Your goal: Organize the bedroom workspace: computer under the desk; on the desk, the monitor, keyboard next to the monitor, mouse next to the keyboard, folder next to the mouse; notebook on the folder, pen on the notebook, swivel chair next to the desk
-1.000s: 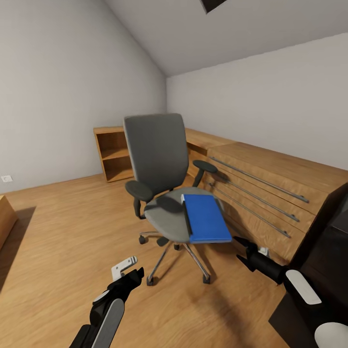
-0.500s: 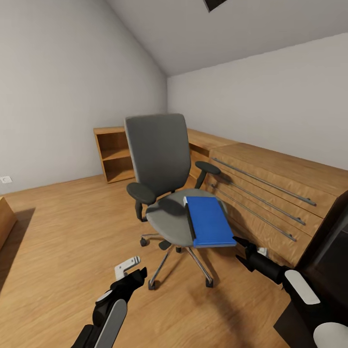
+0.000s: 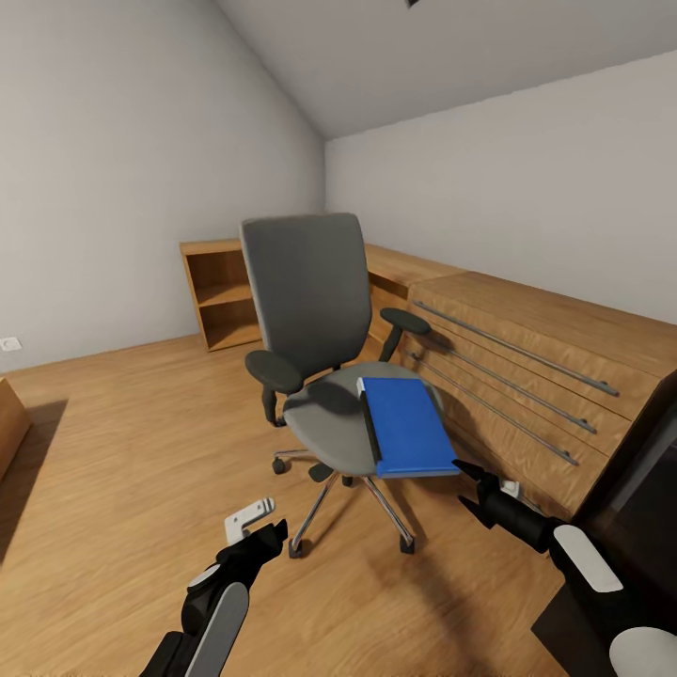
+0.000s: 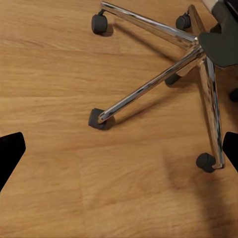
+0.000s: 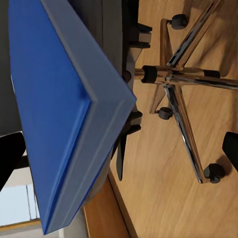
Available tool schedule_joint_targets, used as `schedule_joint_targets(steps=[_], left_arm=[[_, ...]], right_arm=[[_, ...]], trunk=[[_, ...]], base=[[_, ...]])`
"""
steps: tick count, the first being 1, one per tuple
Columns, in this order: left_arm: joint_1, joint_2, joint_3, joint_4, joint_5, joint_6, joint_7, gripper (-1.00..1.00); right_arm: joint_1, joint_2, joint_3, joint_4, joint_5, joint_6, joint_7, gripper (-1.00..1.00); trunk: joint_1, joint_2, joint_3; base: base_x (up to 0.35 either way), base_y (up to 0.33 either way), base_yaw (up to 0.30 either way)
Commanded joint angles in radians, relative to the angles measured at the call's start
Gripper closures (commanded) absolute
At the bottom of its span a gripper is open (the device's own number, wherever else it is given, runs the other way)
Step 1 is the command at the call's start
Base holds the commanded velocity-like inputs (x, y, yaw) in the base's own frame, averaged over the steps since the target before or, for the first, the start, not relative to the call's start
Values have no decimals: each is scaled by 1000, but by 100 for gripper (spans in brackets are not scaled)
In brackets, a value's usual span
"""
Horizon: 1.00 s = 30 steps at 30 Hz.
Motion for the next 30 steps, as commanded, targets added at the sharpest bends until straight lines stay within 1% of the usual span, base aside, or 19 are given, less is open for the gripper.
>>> schedule_joint_targets(steps=[1, 24, 30], left_arm=[[-1, 0, -1, -1, 9, 2, 9, -100], [-1, 1, -1, 2, 7, -1, 11, -100], [-1, 1, -1, 3, 7, -2, 10, -100]], right_arm=[[-1, 0, -3, 0, 0, 5, 2, -100], [-1, 0, -3, 0, 1, 2, 2, -100], [-1, 0, -3, 0, 3, 2, 2, -100]], trunk=[[0, 0, -1], [0, 0, -1], [0, 0, -1]], base=[[0, 0, 0], [0, 0, 0], [152, 0, 0]])
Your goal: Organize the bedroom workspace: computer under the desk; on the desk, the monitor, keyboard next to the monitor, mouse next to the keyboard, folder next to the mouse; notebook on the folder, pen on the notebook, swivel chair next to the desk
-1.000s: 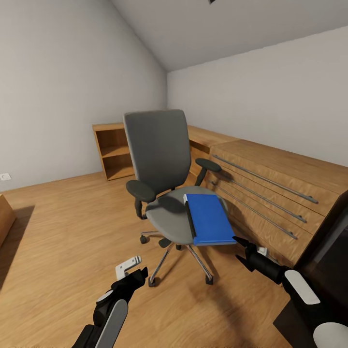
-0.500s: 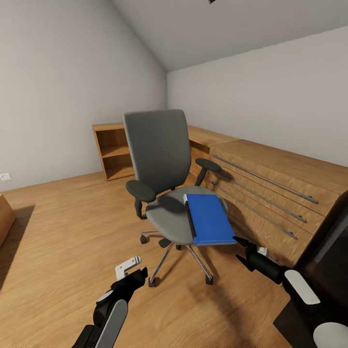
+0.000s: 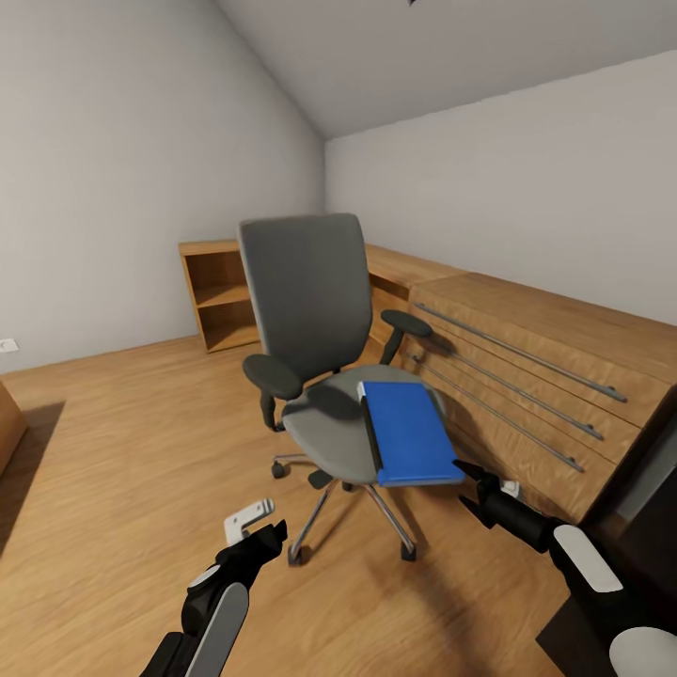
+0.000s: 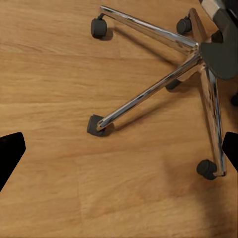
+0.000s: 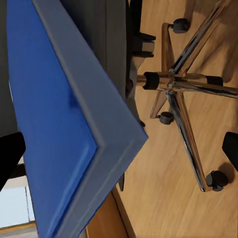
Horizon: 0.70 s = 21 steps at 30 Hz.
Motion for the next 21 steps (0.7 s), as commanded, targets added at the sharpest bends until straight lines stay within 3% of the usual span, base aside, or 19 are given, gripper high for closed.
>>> schedule_joint_targets(steps=[1, 21], left_arm=[[-1, 0, -1, -1, 9, 2, 9, -100], [-1, 0, -1, -1, 9, 2, 10, -100]], right_arm=[[-1, 0, -3, 0, 0, 6, 2, -100], [-1, 0, -3, 0, 3, 6, 2, -100]], trunk=[[0, 0, -1], [0, 0, -1]], base=[[124, 0, 0], [67, 33, 0]])
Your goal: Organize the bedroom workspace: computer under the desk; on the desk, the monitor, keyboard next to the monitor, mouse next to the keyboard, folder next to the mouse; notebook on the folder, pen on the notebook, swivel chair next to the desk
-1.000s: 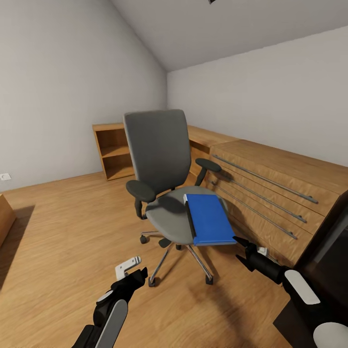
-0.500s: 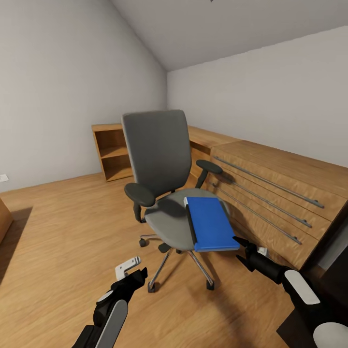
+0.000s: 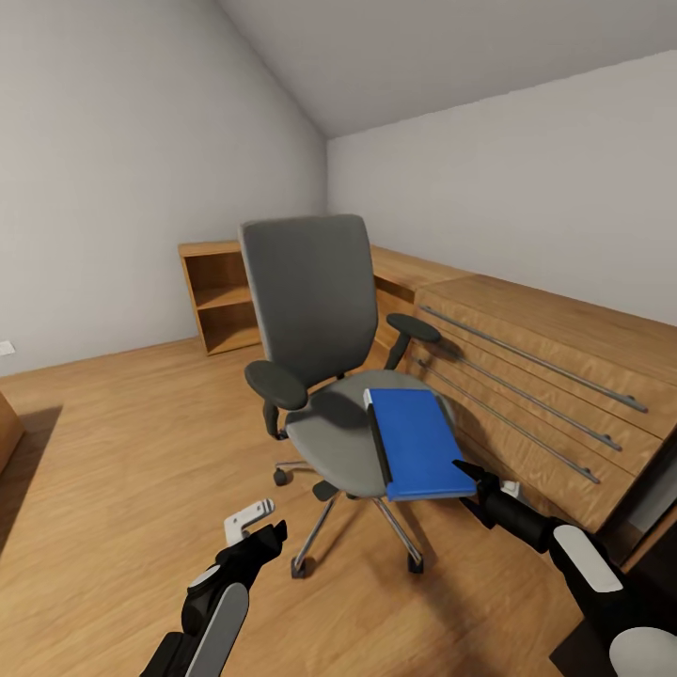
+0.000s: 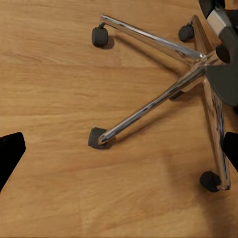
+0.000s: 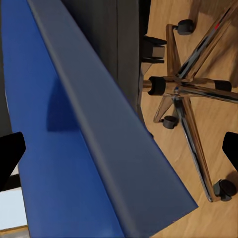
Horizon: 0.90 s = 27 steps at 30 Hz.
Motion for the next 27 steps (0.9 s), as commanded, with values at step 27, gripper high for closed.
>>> schedule_joint_targets(steps=[27], left_arm=[[-1, 0, -1, 0, 10, 2, 9, -100]], right_arm=[[-1, 2, 2, 0, 1, 5, 3, -100]], trunk=[[0, 0, -1]], base=[[3, 2, 0]])
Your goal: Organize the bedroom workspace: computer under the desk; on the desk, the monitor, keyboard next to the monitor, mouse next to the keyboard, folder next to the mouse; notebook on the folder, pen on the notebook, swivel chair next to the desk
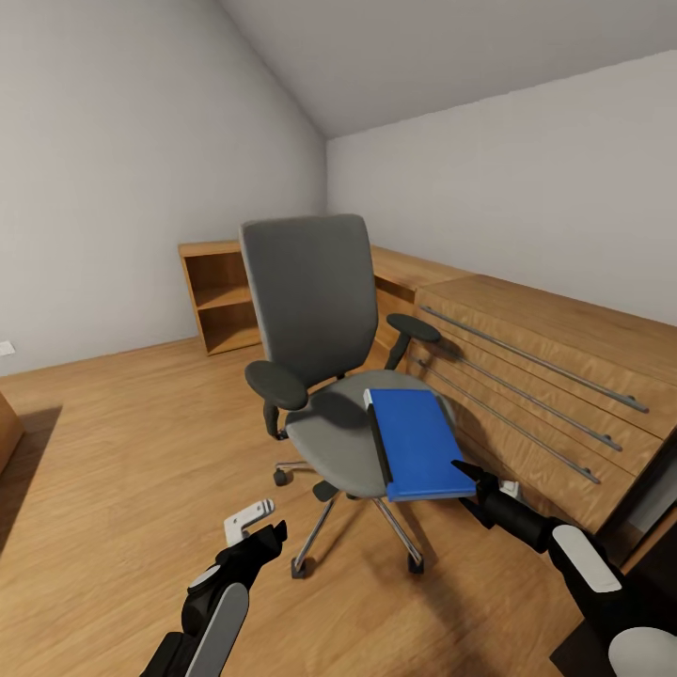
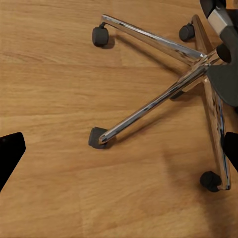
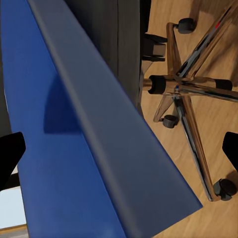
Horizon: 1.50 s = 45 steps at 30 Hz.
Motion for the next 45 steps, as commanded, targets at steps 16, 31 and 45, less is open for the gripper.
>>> schedule_joint_targets(steps=[16, 31, 45], left_arm=[[-1, 0, -1, -1, 9, 2, 9, -100], [-1, 0, -1, -1, 9, 0, 10, -100], [-1, 0, -1, -1, 9, 1, 9, -100]], right_arm=[[-1, -1, -2, -1, 1, 7, 8, -100], [-1, -1, -2, -1, 1, 7, 8, -100], [-1, -1, -2, -1, 1, 7, 8, -100]], trunk=[[0, 0, -1], [-2, 1, 15], [-2, 1, 15]], base=[[0, 0, 0], [0, 0, 0], [0, 0, 0]])
